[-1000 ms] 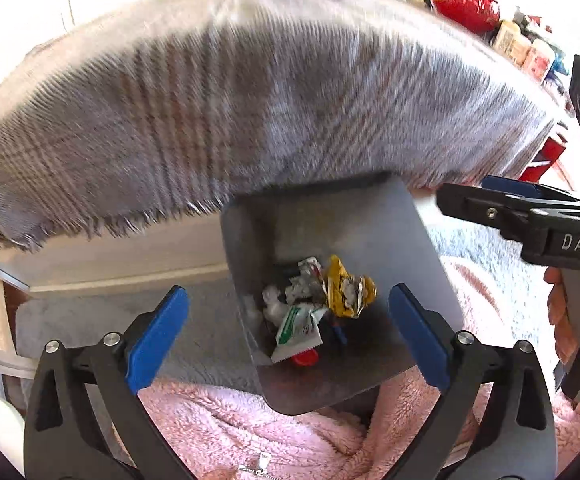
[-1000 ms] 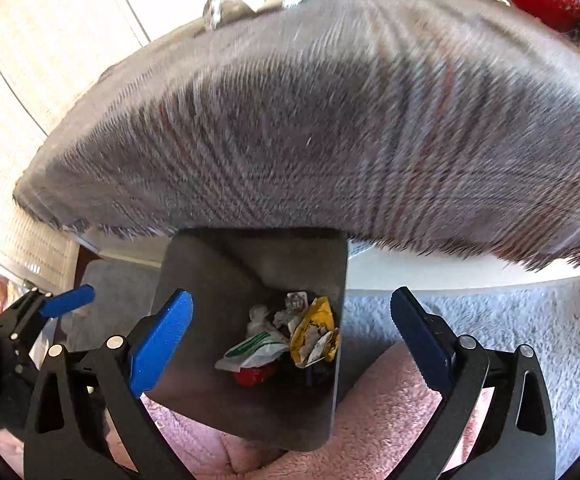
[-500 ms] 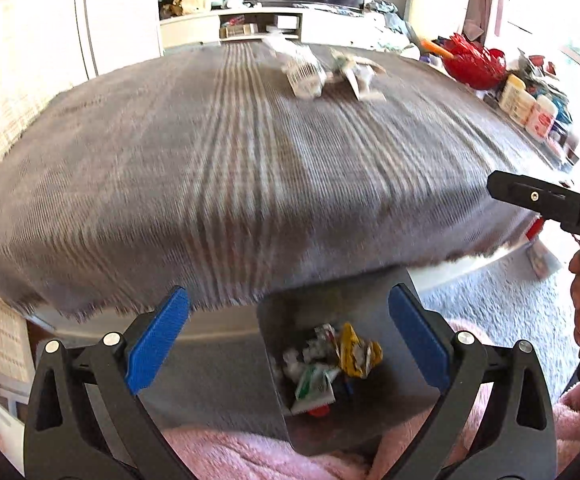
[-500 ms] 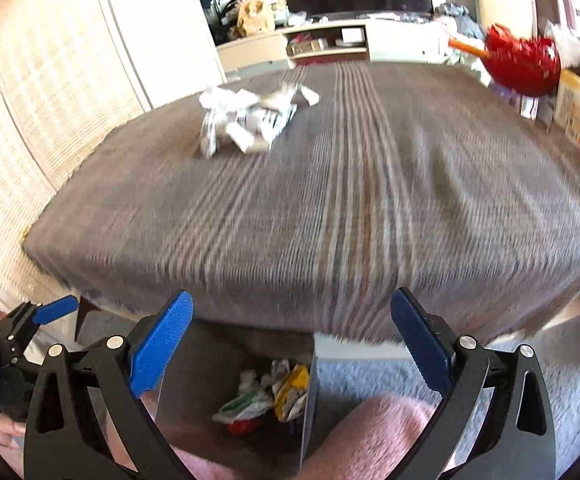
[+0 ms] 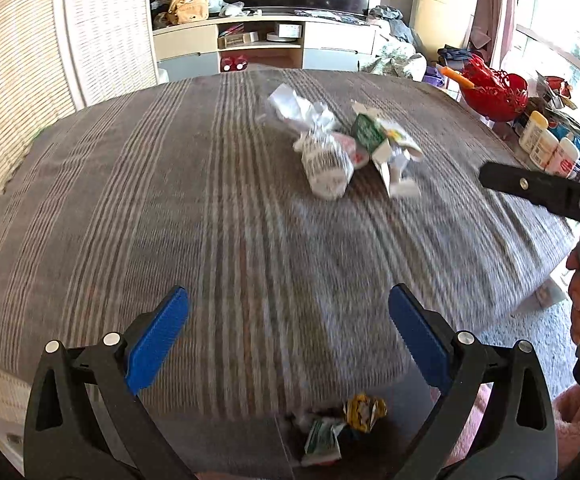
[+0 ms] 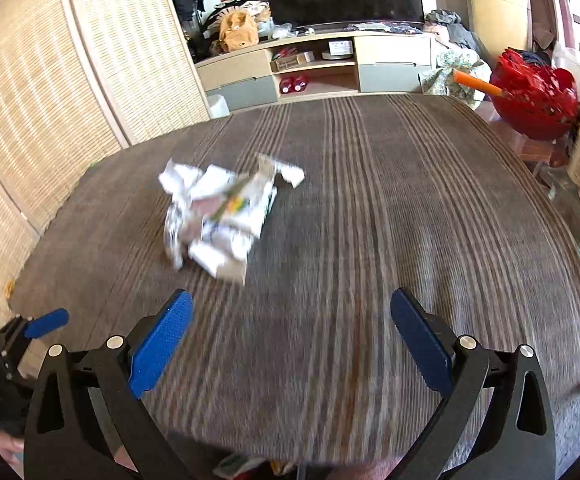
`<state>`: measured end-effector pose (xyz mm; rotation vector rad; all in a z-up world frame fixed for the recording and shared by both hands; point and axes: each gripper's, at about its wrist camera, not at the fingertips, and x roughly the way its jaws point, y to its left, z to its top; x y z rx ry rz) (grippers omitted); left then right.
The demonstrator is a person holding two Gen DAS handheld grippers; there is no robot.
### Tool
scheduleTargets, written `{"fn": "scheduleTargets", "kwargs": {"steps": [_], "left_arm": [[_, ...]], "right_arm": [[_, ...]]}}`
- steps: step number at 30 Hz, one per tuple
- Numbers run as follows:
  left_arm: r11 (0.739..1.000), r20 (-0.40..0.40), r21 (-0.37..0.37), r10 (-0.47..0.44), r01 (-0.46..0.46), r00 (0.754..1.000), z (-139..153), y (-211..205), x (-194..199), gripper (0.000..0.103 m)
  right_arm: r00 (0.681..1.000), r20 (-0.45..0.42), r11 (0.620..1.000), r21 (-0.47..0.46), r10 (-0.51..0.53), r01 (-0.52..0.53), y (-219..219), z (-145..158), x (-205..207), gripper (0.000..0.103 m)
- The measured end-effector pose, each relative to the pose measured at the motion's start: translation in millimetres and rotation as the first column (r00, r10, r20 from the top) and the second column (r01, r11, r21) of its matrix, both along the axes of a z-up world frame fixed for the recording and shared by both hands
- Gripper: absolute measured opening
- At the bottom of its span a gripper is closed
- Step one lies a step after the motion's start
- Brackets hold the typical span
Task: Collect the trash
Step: 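Raise both open tools back toward the remaining trash, then grasp the crumpled white packet with the left tool while the right tool grasps the green box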
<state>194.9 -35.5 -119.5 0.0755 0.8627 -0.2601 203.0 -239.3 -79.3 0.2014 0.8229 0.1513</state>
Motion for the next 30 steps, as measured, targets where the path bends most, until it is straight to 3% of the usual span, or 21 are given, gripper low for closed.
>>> {"fn": "scheduleTargets", "kwargs": {"steps": [7,8,15,17,22,25,30], "left_arm": [[1.0,0.025,-0.029,-0.009,0.01,1.0,10.7,-9.1,41.0,0.094],[0.999,0.032,-0.028,-0.018,0.019,0.999,11.6,-11.3,44.9,0.094],[0.997,0.058,-0.045,-0.057,0.06,0.997,13.9,-25.8,70.4,0.077],[0.997,0.052,-0.042,-0.069,0.071,0.996,10.1,-30.8,77.8,0.074],[0.994,0.016,-0.067,-0.081,0.082,0.997,-5.0,-34.6,95.5,0.063],[0.992,-0.012,-0.093,-0.091,0.09,0.996,-16.5,-32.4,103.6,0.046],[0.991,0.015,-0.077,-0.11,0.111,0.994,-16.9,-30.5,99.5,0.032]], "right_arm": [[1.0,-0.004,1.0,0.015,0.012,-0.012,14.7,15.2,48.9,0.099],[1.0,-0.007,1.0,0.021,0.017,-0.017,17.3,14.9,54.4,0.094],[0.996,-0.081,0.997,0.074,0.034,-0.027,26.8,-6.8,95.7,0.064],[0.994,-0.098,0.995,0.093,0.039,-0.03,28.7,-14.4,102.8,0.059],[0.993,-0.114,0.994,0.102,0.039,-0.027,33.9,-27.5,113.2,0.059],[0.992,-0.123,0.994,0.101,0.041,-0.029,36.0,-34.3,116.4,0.059],[0.991,-0.107,0.993,0.091,0.081,-0.071,45.0,-33.8,115.4,0.042]]}}
